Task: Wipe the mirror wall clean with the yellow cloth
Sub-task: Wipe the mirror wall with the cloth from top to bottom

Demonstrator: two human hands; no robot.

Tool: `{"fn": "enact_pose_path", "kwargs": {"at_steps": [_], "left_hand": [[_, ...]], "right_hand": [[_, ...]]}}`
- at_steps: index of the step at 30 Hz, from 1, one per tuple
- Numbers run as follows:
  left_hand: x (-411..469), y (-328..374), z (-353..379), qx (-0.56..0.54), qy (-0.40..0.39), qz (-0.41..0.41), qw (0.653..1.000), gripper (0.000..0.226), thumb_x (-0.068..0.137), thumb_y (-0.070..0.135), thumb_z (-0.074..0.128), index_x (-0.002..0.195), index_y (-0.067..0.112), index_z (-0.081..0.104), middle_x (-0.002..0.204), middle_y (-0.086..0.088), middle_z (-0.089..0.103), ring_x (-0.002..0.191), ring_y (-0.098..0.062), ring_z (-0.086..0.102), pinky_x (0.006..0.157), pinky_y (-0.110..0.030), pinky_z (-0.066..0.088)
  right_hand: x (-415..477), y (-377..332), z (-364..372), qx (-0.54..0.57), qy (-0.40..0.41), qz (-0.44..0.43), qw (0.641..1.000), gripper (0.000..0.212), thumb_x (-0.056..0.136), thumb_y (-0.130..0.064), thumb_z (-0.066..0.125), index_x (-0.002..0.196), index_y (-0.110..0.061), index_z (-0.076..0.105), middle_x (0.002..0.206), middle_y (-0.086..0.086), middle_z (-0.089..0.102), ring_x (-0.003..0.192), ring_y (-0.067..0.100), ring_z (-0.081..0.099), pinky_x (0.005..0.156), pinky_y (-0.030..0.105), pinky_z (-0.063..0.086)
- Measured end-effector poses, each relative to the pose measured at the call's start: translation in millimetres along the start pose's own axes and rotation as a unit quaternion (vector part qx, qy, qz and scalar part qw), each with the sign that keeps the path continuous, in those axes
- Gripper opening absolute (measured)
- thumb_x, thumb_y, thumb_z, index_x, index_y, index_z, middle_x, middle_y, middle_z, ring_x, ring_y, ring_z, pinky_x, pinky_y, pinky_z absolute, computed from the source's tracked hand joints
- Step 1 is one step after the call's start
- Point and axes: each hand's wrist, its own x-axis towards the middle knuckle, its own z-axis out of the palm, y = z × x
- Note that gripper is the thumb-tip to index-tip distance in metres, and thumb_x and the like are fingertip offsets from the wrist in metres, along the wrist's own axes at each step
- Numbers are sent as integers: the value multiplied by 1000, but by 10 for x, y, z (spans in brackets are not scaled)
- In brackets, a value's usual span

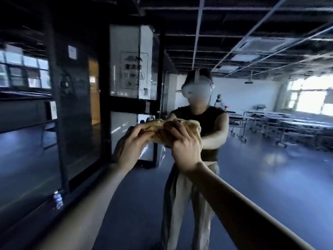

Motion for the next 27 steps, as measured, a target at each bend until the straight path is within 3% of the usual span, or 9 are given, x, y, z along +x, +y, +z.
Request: {"fn": "enact_pose_path", "kwargs": {"at_steps": [2, 4, 6, 8, 11, 14, 18, 24, 27], "left_hand": [[-93, -53, 26, -13, 12, -50, 999, 35, 87, 23, 55, 121, 28, 58, 124, 27, 47, 111, -5, 48, 95, -12, 40], [-297, -73, 111, 13, 18, -68, 997, 34, 89, 22, 47, 118, 18, 64, 118, 13, 58, 105, -12, 53, 94, -9, 37], [-574, -80, 248, 1, 11, -102, 995, 25, 89, 23, 53, 112, 24, 66, 109, 18, 63, 102, -2, 55, 92, -10, 40], [-792, -64, 329, -1, 6, -127, 992, 19, 90, 34, 57, 109, 34, 58, 107, 27, 58, 109, 2, 52, 93, -11, 40], [-904, -181, 225, -34, -19, -94, 995, 31, 88, 21, 58, 119, 24, 58, 123, 8, 52, 111, -12, 52, 92, -21, 44], [-874, -318, -44, -89, -57, -84, 991, 47, 82, 21, 63, 128, 20, 53, 130, -4, 46, 112, -7, 49, 93, -13, 41], [-1066, -543, -349, -82, 32, -143, 986, 41, 86, 26, 51, 126, 28, 43, 123, 9, 43, 107, 1, 47, 92, -15, 41], [-1474, -1056, -568, 2, 44, -218, 975, 43, 78, 2, 48, 114, 25, 50, 121, 9, 42, 98, -8, 54, 85, -21, 44], [-1586, -1123, -671, 27, 20, -236, 971, 46, 74, -5, 45, 114, 14, 58, 122, -4, 49, 99, -12, 53, 81, -13, 36]], "right_hand": [[15, -2, 111, 32, 23, -3, 999, 36, 74, -5, 46, 96, -6, 74, 105, 8, 70, 108, 21, 52, 82, 29, 39], [-177, -4, 267, 9, -3, -31, 999, 39, 79, -7, 45, 108, -10, 71, 116, 4, 67, 114, 20, 47, 84, 30, 45], [-499, -17, 398, -7, -42, -78, 996, 43, 80, -8, 43, 113, -13, 70, 119, 1, 66, 114, 22, 45, 78, 34, 52], [-632, -48, 437, -4, -73, -122, 990, 44, 79, -10, 40, 110, -11, 71, 118, 1, 63, 109, 25, 45, 80, 41, 44], [-418, -117, 418, -10, -85, -160, 983, 42, 74, -12, 41, 100, -9, 74, 107, 4, 60, 93, 28, 43, 73, 40, 31], [19, -188, 355, 19, -35, -167, 985, 37, 72, -14, 44, 91, -13, 75, 107, 2, 51, 90, 28, 43, 68, 36, 26], [735, -347, 486, 15, 13, -193, 981, 32, 76, -14, 44, 82, -5, 74, 98, 11, 68, 94, 28, 41, 72, 39, 24], [553, -745, 1146, 9, -112, -203, 973, 43, 79, -33, 48, 107, -7, 69, 115, 14, 58, 118, 36, 39, 95, 55, 26], [96, -916, 1360, 10, -179, -328, 928, 43, 75, -45, 63, 111, -21, 69, 127, 7, 55, 123, 34, 39, 96, 53, 29]]}}
